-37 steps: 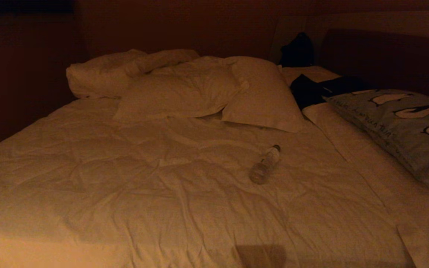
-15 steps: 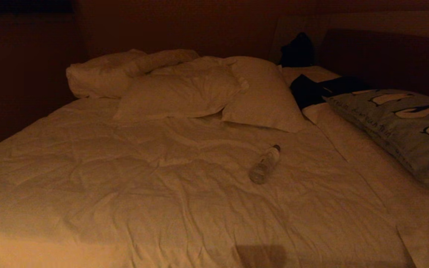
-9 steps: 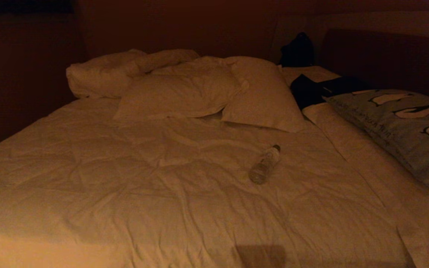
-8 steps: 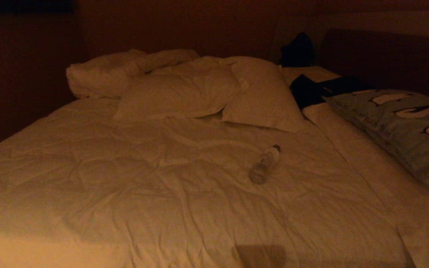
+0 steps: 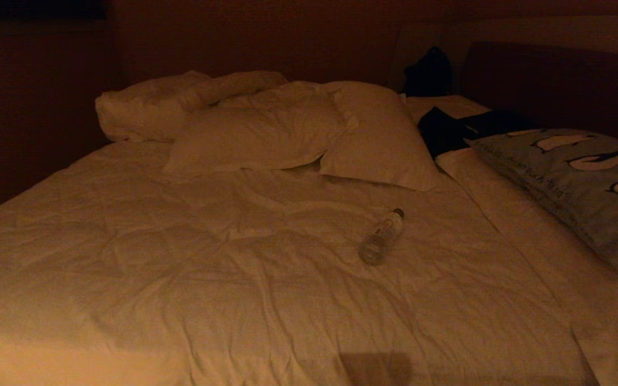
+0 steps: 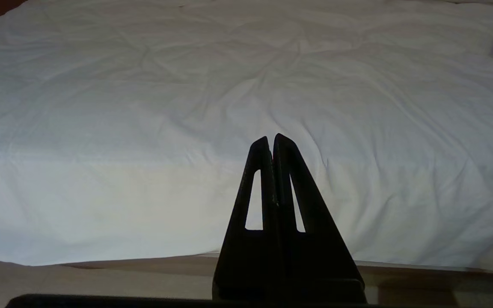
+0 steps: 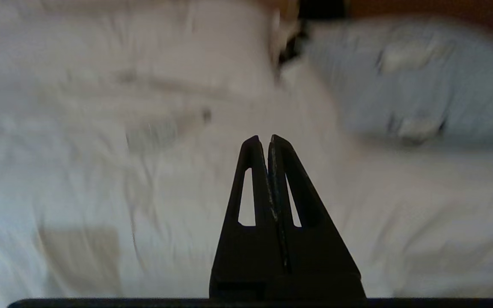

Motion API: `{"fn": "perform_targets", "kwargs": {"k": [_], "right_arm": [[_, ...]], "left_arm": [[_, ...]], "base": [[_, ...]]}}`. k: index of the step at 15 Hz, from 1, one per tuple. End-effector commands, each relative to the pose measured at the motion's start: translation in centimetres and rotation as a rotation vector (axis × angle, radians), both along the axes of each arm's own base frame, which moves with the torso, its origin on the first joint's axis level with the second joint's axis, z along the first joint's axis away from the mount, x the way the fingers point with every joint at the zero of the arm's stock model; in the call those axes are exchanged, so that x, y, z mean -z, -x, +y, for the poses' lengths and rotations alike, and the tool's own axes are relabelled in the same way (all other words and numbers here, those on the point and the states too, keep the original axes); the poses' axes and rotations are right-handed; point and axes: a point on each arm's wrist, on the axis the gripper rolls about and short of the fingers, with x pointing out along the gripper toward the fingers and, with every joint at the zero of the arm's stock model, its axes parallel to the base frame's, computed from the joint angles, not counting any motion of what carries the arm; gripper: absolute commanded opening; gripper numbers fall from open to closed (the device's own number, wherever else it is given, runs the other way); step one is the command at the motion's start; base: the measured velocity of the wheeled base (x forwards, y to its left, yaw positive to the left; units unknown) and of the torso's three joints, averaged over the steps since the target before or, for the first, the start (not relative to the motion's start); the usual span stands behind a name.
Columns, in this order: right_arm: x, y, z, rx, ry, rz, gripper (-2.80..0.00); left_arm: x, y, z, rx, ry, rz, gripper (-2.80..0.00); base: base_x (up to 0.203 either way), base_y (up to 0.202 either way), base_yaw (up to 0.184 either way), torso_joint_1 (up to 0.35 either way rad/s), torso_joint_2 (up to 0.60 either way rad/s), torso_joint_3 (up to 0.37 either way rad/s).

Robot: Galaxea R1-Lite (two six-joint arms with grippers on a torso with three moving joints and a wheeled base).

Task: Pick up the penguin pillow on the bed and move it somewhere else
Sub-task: Pick up the pillow

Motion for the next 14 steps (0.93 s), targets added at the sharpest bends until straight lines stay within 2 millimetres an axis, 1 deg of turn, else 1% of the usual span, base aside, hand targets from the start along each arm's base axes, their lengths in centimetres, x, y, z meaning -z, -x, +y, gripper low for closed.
{"fn": "perform_targets", "kwargs": {"k": [1,3,5,7,9,12,14], "right_arm": [[-1.7,0.7,0.0,0.0,0.002,-0.005,-2.8],[-3.4,0.1,0.0,0.001,0.004,0.061,-2.8],[-4.9,-1.6,0.0,0.002,0.005,0.147,-2.8],[-6.4,-3.7,0.1,0.003,0.005,0.226,-2.8],[-7.7,-6.2,0.1,0.002,0.005,0.269,-2.8],[-10.0,-10.0,0.2,0.007,0.002,0.271,-2.8],[-12.5,-11.9,0.2,0.014,-0.002,0.242,-2.8]], "left_arm": [[0.0,0.0,0.0,-0.001,-0.001,0.0,-2.8],[0.0,0.0,0.0,0.0,0.001,-0.001,-2.8],[0.0,0.0,0.0,-0.001,0.0,-0.001,-2.8],[0.0,0.0,0.0,-0.001,0.001,0.0,-2.8],[0.0,0.0,0.0,-0.001,0.0,-0.001,-2.8],[0.0,0.0,0.0,-0.001,0.001,-0.001,-2.8],[0.0,0.0,0.0,0.0,0.0,0.0,-2.8]], "base": [[0.0,0.0,0.0,0.0,0.0,0.0],[0.0,0.0,0.0,0.0,0.0,0.0],[0.0,0.0,0.0,0.0,0.0,0.0],[0.0,0.0,0.0,0.0,0.0,0.0],[0.0,0.0,0.0,0.0,0.0,0.0],[0.0,0.0,0.0,0.0,0.0,0.0],[0.0,0.0,0.0,0.0,0.0,0.0]]}}
